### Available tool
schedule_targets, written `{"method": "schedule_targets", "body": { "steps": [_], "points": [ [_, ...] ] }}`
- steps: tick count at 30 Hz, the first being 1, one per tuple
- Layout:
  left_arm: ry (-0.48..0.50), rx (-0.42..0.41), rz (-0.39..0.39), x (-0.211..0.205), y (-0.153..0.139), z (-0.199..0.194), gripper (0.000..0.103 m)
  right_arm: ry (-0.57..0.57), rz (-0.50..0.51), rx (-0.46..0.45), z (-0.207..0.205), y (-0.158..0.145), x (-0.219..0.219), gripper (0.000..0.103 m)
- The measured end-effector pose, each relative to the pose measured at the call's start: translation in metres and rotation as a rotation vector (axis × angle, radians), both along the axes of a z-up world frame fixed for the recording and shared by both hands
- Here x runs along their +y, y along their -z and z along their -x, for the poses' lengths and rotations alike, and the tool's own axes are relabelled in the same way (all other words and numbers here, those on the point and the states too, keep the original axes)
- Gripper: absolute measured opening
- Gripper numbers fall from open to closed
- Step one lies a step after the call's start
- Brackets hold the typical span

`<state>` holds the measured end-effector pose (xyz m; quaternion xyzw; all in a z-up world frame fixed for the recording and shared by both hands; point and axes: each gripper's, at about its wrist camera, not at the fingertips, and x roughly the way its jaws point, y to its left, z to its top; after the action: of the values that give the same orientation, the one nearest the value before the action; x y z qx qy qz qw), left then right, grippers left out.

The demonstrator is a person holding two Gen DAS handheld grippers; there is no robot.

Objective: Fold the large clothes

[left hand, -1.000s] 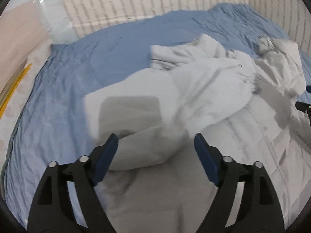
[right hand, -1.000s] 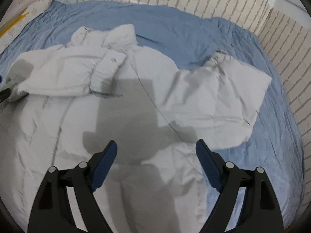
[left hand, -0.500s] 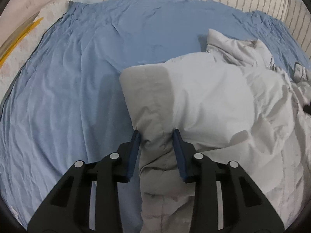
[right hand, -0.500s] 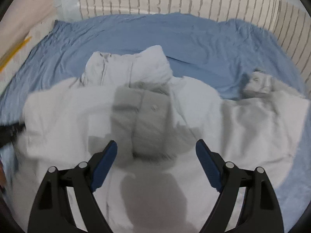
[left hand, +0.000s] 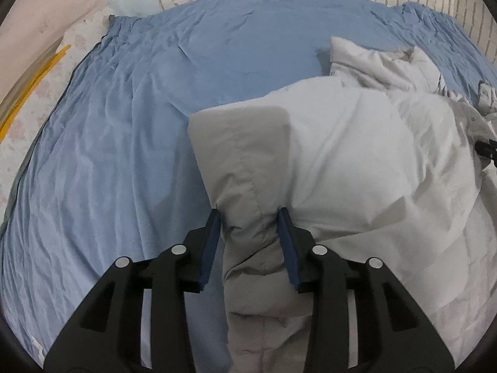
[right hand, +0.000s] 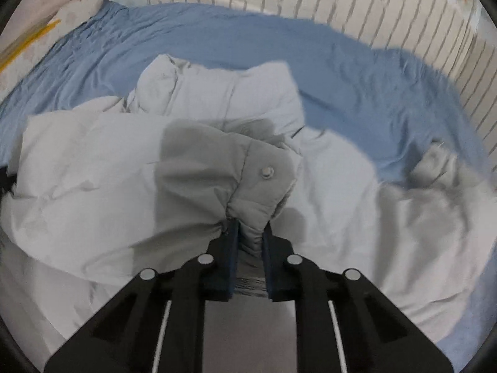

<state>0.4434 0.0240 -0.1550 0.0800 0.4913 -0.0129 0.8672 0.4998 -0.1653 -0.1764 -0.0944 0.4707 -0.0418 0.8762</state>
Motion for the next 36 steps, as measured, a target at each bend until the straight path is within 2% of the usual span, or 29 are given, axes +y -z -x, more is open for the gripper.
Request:
{"method": "schedule_targets", "body": {
  "steps": [2,4,5,6,7,8,10,12,14,15,16,17,18,19,20,23,26,29,33,34,36],
  "points": [
    [0.014,-0.012,0.020,-0.007,-0.006,0.003,0.055,0.050,0.048,-0.003,0.005,-0.006,-0.026,0.013],
    [0.033,-0.032,0.039,-0.015,-0.013,0.007,0.066,0.130,0.102,-0.014,0.014,-0.008,-0.055,0.013],
    [0.042,-0.035,0.043,-0.020,-0.014,0.006,0.066,0.173,0.126,0.008,0.016,-0.007,-0.071,0.013],
    [0.052,-0.034,0.040,-0.026,-0.015,0.006,0.066,0.185,0.107,0.046,0.016,-0.004,-0.082,0.014],
    [0.056,-0.032,0.033,-0.029,-0.015,0.006,0.066,0.177,0.036,0.066,0.018,-0.006,-0.093,0.015],
    [0.057,-0.029,0.024,-0.033,-0.015,0.006,0.065,0.183,0.015,0.050,0.022,-0.012,-0.099,0.018],
    [0.053,-0.026,0.023,-0.038,-0.017,0.006,0.065,0.206,0.045,0.010,0.030,-0.027,-0.105,0.026],
    [0.051,-0.044,0.046,-0.041,-0.027,0.010,0.065,0.209,0.008,-0.065,0.040,-0.047,-0.108,0.067],
    [0.050,-0.049,0.069,-0.045,-0.032,0.007,0.065,0.194,-0.077,-0.120,0.039,-0.058,-0.104,0.070],
    [0.051,-0.041,0.079,-0.049,-0.032,0.004,0.065,0.190,-0.105,-0.120,0.034,-0.058,-0.098,0.070],
    [0.050,-0.018,0.077,-0.055,-0.029,-0.003,0.060,0.177,-0.150,-0.115,0.029,-0.054,-0.091,0.069],
    [0.043,0.006,0.069,-0.062,-0.024,-0.011,0.051,0.157,-0.204,-0.103,0.017,-0.047,-0.082,0.061],
    [0.035,0.043,0.068,-0.068,-0.016,-0.020,0.030,0.147,-0.218,-0.085,0.010,-0.038,-0.075,0.030],
    [0.025,0.071,0.061,-0.070,-0.010,-0.026,0.028,0.139,-0.215,-0.054,0.003,-0.027,-0.064,0.013],
    [0.008,0.094,0.038,-0.072,-0.001,-0.033,0.026,0.135,-0.201,-0.026,-0.008,-0.012,-0.056,0.005],
    [-0.017,0.146,0.003,-0.068,0.020,-0.046,0.026,0.120,-0.148,0.036,-0.020,0.022,-0.046,0.005],
    [0.007,0.182,-0.017,-0.069,0.025,-0.057,0.026,0.115,-0.088,0.069,-0.030,0.037,-0.045,0.004],
    [0.024,0.243,-0.010,-0.071,0.034,-0.073,0.026,0.130,-0.083,0.128,-0.047,0.044,-0.047,0.002],
    [-0.016,0.320,0.080,-0.059,0.040,-0.095,0.027,0.159,-0.092,0.192,-0.064,0.047,-0.049,0.002],
    [-0.024,0.326,0.083,-0.059,0.040,-0.097,0.026,0.165,-0.093,0.200,-0.064,0.047,-0.050,0.002],
    [-0.004,0.301,0.031,-0.066,0.038,-0.093,0.026,0.167,-0.105,0.191,-0.058,0.044,-0.050,0.002]
  ]
}}
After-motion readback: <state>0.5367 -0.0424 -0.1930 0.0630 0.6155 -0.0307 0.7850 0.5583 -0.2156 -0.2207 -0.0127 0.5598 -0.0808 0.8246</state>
